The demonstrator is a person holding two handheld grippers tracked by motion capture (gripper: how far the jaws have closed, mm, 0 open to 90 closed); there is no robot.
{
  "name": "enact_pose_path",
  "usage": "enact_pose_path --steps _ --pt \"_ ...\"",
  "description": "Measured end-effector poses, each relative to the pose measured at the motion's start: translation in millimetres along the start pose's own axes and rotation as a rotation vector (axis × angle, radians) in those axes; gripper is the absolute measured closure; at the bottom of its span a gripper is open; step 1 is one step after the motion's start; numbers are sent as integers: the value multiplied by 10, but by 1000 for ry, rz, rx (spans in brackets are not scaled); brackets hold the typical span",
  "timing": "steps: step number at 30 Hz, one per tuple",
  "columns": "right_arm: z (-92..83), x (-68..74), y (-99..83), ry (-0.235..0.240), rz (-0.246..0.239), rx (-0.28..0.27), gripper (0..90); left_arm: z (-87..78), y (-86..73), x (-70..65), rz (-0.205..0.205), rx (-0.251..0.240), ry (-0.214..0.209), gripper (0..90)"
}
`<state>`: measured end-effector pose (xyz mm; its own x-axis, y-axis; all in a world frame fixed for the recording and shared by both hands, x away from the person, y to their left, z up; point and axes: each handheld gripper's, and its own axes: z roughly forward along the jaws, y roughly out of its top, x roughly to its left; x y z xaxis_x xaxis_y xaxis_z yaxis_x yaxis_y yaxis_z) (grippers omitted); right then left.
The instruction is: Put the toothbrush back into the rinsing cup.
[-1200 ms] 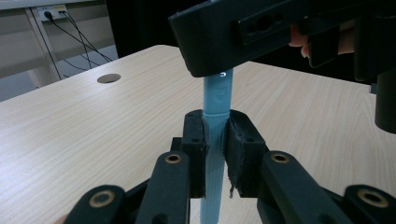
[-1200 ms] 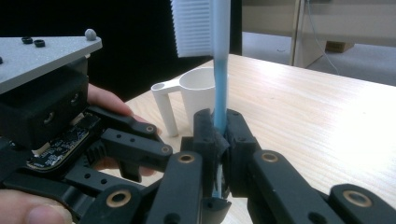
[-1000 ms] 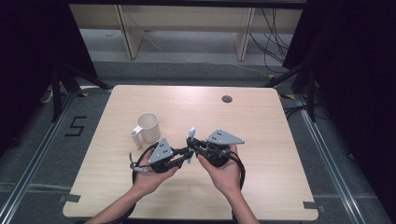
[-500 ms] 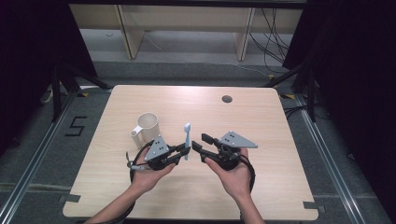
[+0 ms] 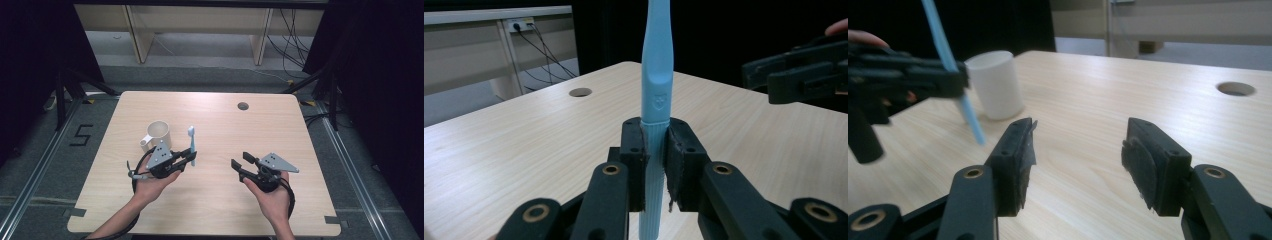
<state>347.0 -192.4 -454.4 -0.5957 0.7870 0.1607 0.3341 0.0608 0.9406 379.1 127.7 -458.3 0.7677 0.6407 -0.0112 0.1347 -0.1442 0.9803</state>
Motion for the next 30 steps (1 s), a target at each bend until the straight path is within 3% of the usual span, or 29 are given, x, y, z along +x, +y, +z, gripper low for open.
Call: enact_pose_path --steps 3,5,6,7,9,10,12,15,18,19,20,21,22,24,25,28,30 --pt "-22 -68 -75 -39 -6 -2 460 -48 -9 47 -2 -8 17 786" --pt "-34 -107 -133 -59 17 14 455 -90 -17 75 -5 -13 30 786" --pt "-41 -151 -180 -101 -23 26 452 -104 -23 87 -6 -20 33 786" --pt "-30 -157 -208 -110 -12 22 450 -123 -27 96 -8 -18 40 786" --pt "-39 -151 -229 -121 12 39 447 -160 -29 119 -6 -21 52 786" --pt "-28 -181 -262 -129 -15 35 445 -184 -19 135 -4 -29 57 786" --pt "-35 -184 -268 -140 -20 46 443 -200 -12 146 -3 -31 62 786" --pt "-21 -208 -301 -149 -31 27 438 -240 9 180 0 -39 73 786" --pt "-31 -198 -330 -144 1 29 437 -274 28 215 -3 -51 87 786" --pt "-36 -207 -342 -162 -18 18 439 -284 33 228 1 -52 90 786" --pt "-60 -194 -365 -195 2 1 443 -301 39 242 0 -56 96 786" --pt "-60 -194 -365 -195 2 1 443 -301 39 242 0 -56 96 786" --pt "-65 -209 -373 -200 -18 -14 444 -313 41 252 -1 -58 100 786" --pt "-93 -204 -374 -212 -6 -2 445 -328 43 268 -3 -64 105 786" --pt "-93 -226 -376 -215 -31 -22 445 -337 43 278 -5 -64 109 786" --pt "-107 -224 -398 -223 -6 -34 448 -367 45 313 -6 -72 120 786" --pt "-109 -237 -399 -234 -33 -36 448 -372 47 319 -5 -75 122 786"
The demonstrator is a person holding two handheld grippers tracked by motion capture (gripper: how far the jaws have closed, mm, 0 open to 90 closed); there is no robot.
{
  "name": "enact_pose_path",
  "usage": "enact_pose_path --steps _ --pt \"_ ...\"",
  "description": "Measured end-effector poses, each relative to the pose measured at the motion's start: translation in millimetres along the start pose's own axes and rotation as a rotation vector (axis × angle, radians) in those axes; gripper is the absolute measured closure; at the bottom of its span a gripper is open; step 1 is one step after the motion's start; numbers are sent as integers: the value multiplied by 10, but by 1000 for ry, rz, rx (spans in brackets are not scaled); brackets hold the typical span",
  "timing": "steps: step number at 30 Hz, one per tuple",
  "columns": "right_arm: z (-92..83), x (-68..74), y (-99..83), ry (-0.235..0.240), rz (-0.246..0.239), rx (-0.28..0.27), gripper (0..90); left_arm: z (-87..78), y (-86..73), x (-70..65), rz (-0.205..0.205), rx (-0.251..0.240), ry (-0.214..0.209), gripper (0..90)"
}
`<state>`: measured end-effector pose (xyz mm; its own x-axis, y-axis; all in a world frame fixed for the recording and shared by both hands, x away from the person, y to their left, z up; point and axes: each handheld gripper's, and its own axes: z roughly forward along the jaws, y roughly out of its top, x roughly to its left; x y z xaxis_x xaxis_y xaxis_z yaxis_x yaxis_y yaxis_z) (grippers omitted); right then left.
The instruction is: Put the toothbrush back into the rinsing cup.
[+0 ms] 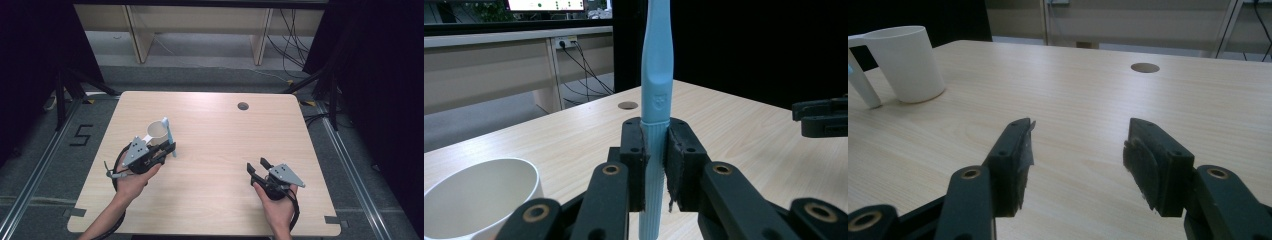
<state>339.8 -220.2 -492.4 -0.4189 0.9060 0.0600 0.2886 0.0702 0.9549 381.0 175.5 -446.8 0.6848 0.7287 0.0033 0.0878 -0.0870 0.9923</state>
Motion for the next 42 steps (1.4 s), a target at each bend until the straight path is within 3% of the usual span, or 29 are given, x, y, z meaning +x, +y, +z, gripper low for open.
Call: enact_pose_path --steps 2,4,7,10,25,30,32,40,41,42 --pt "-3 14 -12 -5 24 18 448 -17 11 19 -2 -5 6 786" --pt "6 10 -19 -5 17 11 449 -21 15 28 2 -11 6 786" --pt "9 13 -27 19 35 19 450 -52 37 58 -3 -15 18 786" --pt "9 10 -27 16 19 23 450 -67 48 82 -1 -18 24 786" --pt "24 25 -45 11 42 21 454 -170 128 242 -5 -44 58 786" --pt "35 11 -44 13 20 11 455 -187 170 276 -5 -46 68 786" --pt "20 17 -44 18 44 28 455 -189 180 294 -6 -47 71 786" --pt "35 40 -68 13 51 33 455 -225 203 341 -12 -44 82 786" --pt "34 23 -62 9 24 29 455 -233 205 352 -16 -45 85 786" --pt "42 31 -65 17 38 26 455 -240 207 368 -13 -45 87 786"
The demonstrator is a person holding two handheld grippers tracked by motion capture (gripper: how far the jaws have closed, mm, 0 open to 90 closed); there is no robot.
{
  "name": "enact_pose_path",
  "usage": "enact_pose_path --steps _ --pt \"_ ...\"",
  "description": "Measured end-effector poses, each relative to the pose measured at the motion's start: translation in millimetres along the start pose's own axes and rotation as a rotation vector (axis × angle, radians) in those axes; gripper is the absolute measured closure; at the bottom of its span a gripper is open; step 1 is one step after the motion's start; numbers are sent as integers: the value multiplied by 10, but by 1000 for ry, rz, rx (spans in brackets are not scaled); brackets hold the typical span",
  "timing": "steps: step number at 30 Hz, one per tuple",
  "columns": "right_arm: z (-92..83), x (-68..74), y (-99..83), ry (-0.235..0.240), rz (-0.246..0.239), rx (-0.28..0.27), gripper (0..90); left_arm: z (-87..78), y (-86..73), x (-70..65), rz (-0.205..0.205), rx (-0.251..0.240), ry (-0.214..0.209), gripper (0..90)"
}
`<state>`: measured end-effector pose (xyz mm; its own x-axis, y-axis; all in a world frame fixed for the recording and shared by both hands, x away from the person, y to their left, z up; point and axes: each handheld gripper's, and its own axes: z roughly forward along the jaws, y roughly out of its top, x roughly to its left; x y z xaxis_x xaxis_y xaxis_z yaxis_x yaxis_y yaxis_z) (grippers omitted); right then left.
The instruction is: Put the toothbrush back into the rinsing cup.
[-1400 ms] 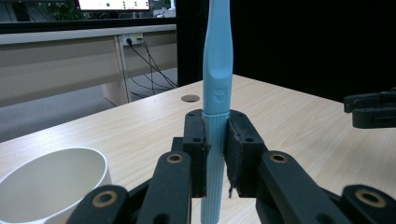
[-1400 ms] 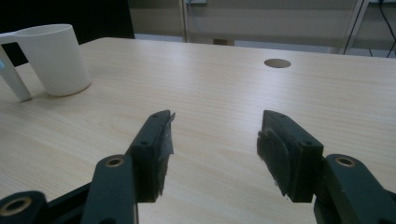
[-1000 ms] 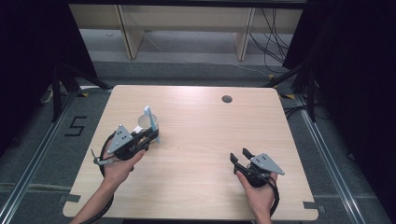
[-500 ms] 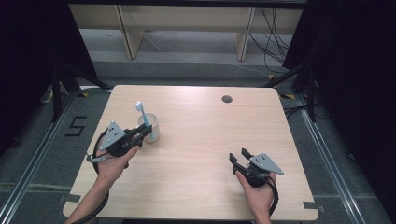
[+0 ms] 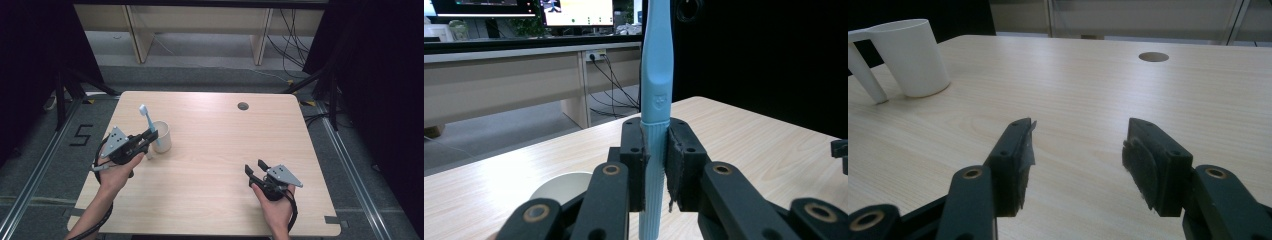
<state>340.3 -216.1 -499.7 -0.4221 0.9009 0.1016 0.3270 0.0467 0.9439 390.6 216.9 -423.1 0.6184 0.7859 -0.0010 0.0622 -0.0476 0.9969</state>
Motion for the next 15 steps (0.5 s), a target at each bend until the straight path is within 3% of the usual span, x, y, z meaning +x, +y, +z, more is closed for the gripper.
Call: enact_pose_path --steps 15 --pt "-3 -5 -1 2 5 -2 456 -91 21 152 -11 5 44 786"
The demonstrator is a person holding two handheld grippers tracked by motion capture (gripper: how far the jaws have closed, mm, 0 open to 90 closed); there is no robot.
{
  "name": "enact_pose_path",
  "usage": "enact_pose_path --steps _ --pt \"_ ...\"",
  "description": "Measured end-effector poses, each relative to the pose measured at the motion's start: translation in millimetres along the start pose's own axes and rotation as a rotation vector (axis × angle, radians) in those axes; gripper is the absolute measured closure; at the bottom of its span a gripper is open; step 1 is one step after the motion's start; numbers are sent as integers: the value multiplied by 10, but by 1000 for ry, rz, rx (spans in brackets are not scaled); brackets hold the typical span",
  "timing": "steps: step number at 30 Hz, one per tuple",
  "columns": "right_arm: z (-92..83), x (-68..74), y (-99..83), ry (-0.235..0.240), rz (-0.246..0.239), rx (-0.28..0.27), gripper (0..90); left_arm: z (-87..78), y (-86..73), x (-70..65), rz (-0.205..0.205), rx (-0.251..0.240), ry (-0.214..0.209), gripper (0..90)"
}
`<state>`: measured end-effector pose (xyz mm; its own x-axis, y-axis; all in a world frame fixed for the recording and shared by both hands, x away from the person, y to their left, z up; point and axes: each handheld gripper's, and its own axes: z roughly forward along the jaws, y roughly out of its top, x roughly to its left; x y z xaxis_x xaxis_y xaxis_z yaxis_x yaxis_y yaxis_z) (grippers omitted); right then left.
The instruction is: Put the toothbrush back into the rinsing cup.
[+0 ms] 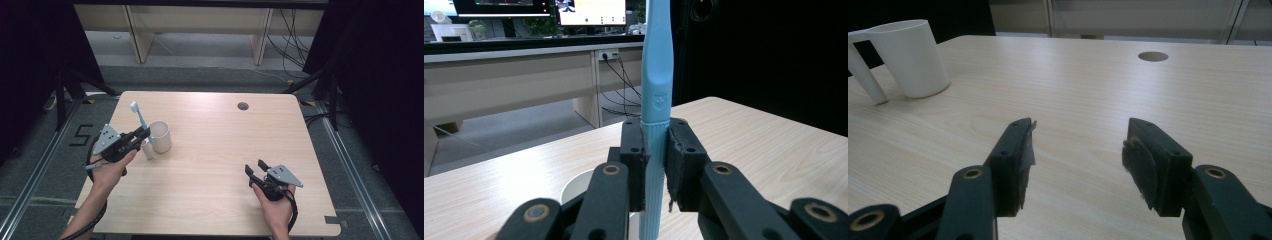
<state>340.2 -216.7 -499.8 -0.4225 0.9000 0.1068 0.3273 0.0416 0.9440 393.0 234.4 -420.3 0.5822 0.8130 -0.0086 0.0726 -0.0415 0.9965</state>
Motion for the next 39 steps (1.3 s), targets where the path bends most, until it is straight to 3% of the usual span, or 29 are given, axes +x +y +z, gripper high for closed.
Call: enact_pose_path --steps 10,11,13,14,21,26,31,32,33,34,35,36,39 --pt "-2 0 -1 -2 -1 1 458 -43 -14 90 0 6 32 786" --pt "-2 -1 -1 -2 0 -3 458 -26 -29 112 -1 -16 28 786" --pt "0 1 -1 3 2 2 458 -28 -33 115 -6 -16 32 786" --pt "0 2 -3 2 4 3 458 -50 -29 117 -3 9 44 786" --pt "-14 5 2 -6 1 25 458 -53 -63 157 -2 21 63 786" --pt "-3 -8 -11 6 1 -1 459 -43 -101 173 -4 28 72 786" --pt "-22 -9 -1 -5 -1 10 459 -41 -119 185 -1 33 82 786" --pt "-20 18 -3 -3 32 1 459 -39 -124 182 1 35 84 786" --pt "-20 18 -3 -3 32 1 459 -39 -124 182 1 35 84 786" --pt "-20 -19 6 -15 -22 -9 459 -36 -125 182 2 37 85 786" --pt "-26 -1 6 -7 10 2 459 -31 -126 182 3 35 85 785" --pt "-27 -18 8 -14 -13 -8 459 -26 -125 181 4 35 85 786" --pt "-44 -27 12 -16 -16 2 459 -11 -128 173 10 36 87 786"
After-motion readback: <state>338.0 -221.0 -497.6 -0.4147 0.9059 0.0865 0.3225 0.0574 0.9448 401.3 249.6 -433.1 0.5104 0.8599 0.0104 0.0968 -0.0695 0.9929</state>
